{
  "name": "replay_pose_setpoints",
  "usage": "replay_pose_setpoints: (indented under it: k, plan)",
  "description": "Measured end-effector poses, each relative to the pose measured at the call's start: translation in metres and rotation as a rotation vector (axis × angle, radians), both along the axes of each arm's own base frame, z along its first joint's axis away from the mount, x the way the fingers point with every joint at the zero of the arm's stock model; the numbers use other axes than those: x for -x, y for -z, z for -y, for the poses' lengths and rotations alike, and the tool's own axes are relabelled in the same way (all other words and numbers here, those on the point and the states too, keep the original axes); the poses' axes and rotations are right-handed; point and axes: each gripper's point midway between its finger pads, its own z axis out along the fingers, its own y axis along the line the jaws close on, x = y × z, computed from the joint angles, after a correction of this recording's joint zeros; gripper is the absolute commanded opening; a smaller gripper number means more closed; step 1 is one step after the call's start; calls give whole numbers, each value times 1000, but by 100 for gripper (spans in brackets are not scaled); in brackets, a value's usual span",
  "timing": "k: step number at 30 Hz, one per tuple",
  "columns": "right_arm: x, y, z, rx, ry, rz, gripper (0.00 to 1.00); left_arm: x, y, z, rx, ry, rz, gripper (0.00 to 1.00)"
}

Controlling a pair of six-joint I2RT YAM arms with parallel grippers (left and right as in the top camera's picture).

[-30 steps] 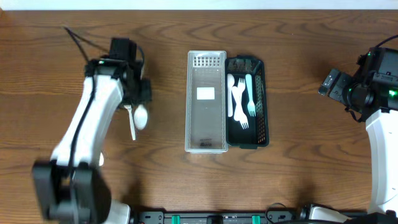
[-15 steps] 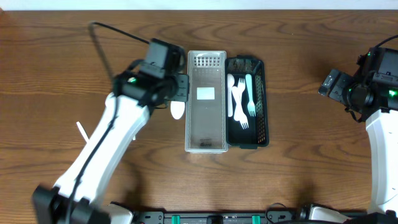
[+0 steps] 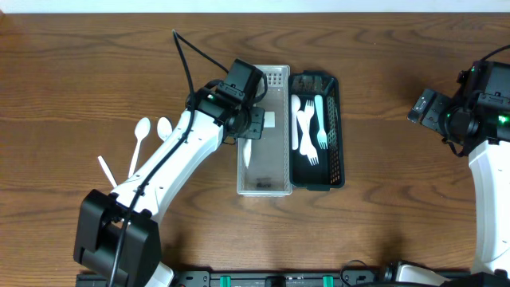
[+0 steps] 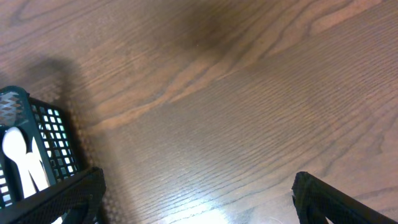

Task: Pack container

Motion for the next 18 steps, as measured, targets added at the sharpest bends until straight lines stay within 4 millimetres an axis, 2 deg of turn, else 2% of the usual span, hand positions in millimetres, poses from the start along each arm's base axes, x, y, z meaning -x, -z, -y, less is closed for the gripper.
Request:
replay_pose_setpoints:
  k: [4,7,8,10,14,16,18]
  plan:
    - [0,0,0,0,0,-1,99,6,1,-4,-16,-5,-24,40]
    - [1,1,0,-1,0,-4,99,10,-5,-18,-66,-28,-37,40]
    - [1,1,0,-1,0,-4,99,10,-10,-27,-85,-45,-28,46]
    - [1,1,0,-1,0,-4,99,9,-25,-49,-134,-88,3,52]
    - [1,1,0,-1,0,-4,99,8,-55,-106,-221,-223,64,52]
    - [1,1,0,-1,0,-4,99,5,-62,-132,-251,-292,80,52]
    - [1,1,0,-1,0,-5,99,2,-61,-151,-276,-343,76,52]
